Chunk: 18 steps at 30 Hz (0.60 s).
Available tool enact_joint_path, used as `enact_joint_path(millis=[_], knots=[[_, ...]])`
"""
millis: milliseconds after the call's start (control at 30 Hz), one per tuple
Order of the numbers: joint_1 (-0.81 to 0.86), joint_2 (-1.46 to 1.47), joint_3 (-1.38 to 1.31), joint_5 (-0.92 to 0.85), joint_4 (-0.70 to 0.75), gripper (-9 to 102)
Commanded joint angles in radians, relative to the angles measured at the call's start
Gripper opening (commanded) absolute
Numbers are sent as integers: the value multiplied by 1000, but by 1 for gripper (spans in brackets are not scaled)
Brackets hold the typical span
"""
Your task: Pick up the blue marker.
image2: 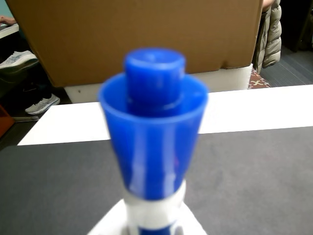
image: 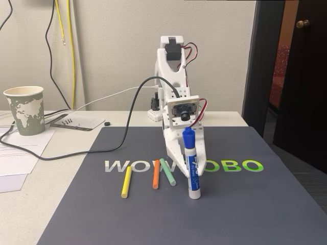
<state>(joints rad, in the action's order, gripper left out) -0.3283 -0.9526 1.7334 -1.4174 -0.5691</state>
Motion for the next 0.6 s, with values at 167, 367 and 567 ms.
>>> enact_joint_path(millis=[167, 367, 567], knots=[[-17, -25, -54, 17, 15, 0], [-12, -124, 40, 75, 26, 0], [8, -411, 291, 225, 51, 0]])
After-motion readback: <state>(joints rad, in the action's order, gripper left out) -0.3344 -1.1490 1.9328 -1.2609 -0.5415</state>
